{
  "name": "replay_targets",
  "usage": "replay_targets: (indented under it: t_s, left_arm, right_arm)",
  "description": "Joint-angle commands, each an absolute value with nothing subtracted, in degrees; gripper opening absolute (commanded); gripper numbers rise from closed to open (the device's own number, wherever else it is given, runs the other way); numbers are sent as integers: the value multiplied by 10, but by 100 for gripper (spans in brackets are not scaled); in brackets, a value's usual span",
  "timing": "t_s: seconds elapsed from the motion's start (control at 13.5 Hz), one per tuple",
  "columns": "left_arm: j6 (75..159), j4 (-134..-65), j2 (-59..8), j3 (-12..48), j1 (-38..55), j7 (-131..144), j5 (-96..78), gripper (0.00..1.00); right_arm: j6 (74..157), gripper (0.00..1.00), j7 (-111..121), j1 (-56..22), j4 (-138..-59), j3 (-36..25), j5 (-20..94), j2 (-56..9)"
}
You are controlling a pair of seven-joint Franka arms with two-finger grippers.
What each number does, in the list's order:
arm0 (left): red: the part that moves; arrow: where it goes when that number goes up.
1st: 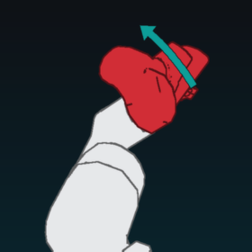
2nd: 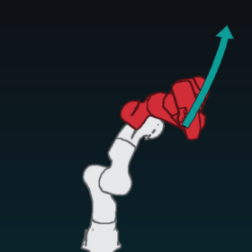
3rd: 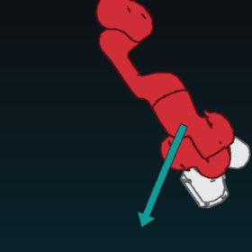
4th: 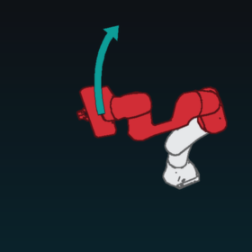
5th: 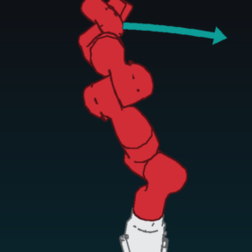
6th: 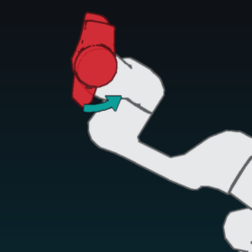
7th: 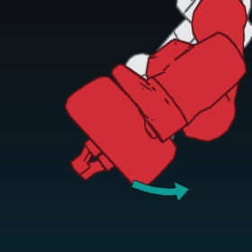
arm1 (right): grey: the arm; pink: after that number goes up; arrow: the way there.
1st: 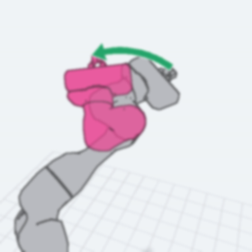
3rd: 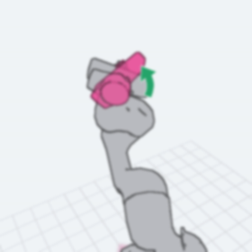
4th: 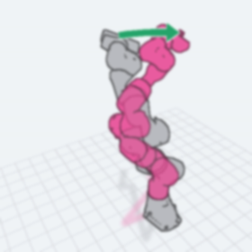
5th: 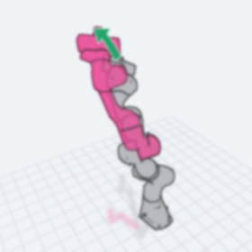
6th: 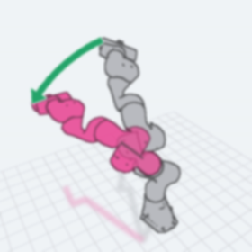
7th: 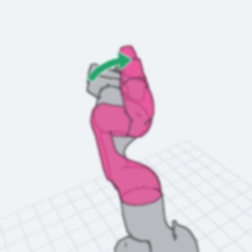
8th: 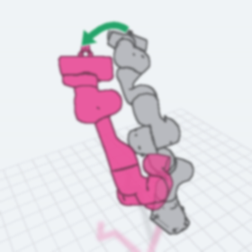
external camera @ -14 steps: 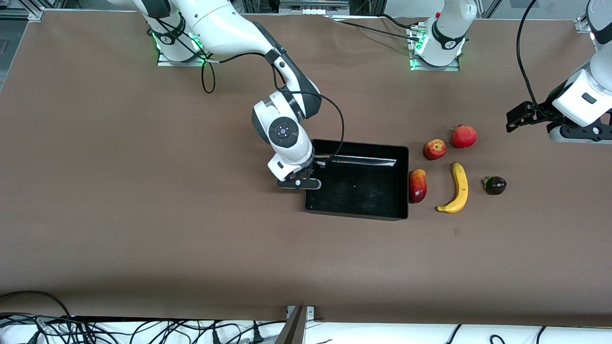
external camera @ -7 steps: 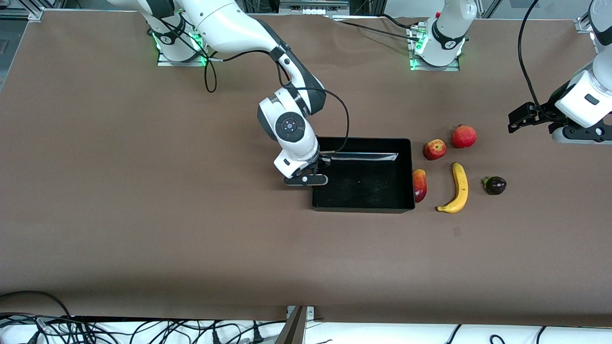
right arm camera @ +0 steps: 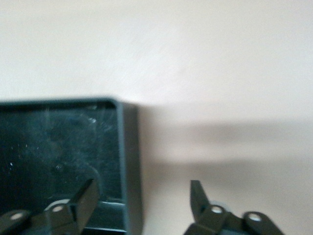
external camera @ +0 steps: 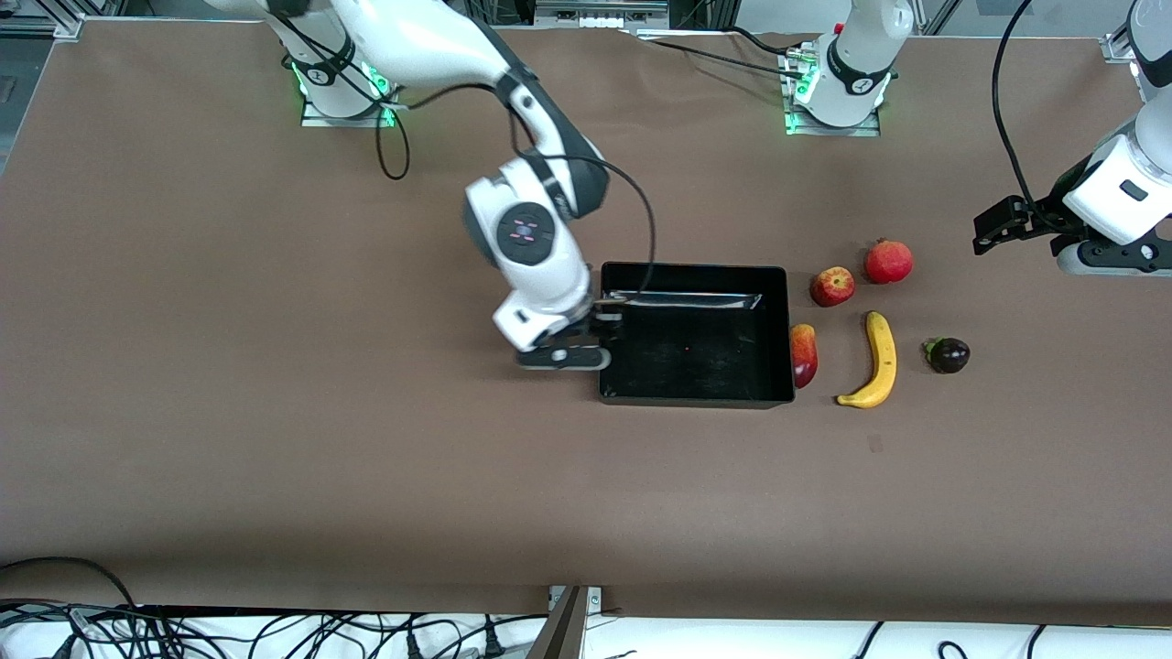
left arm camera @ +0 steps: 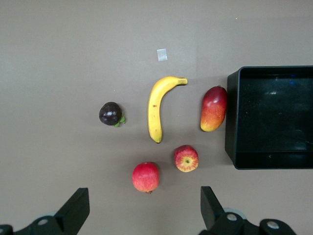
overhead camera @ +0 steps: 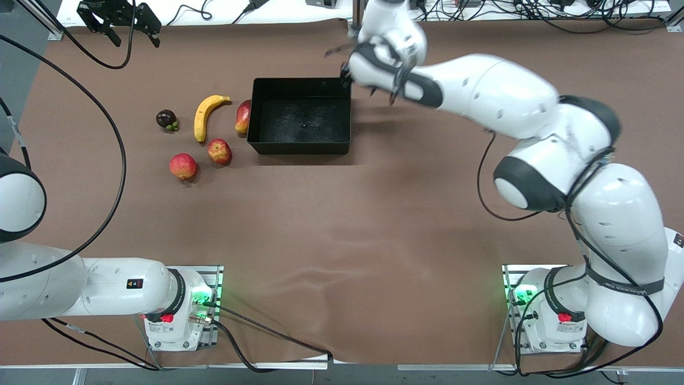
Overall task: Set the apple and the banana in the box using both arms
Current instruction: 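Withdraw the right gripper while the left gripper reaches the red apple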
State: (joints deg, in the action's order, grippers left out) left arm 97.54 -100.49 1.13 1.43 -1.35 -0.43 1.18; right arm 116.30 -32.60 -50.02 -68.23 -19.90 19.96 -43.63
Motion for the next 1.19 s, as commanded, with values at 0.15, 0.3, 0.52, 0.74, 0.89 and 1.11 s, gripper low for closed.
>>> replay_targets:
  t_s: [0.15, 0.3, 0.52, 0.74, 0.89, 1.11]
  left_arm:
    - [960, -990, -4, 14, -17, -10, 22, 100]
    - [940, -988, -47, 16, -8, -2, 22, 100]
    - [938, -989, -111, 16, -8, -10, 18, 100]
    - [1026, -1060, -129, 19, -2, -5, 16, 100]
    - [1124, -1164, -99, 25, 2, 20, 13, 100]
    - [1252, -1278, -82, 62, 2, 125, 15, 100]
  right_arm:
    - [969, 100, -222, -493, -727, -312, 210, -282]
    - [942, 100, -176, -493, -779, -350, 205, -215]
    - [921, 100, -139, -494, -860, -379, 178, -119]
    - [914, 100, -131, -429, -932, -318, 85, -21]
    - [914, 100, -108, -269, -961, -165, 51, 18]
    - [900, 100, -84, -89, -968, -11, 47, 33]
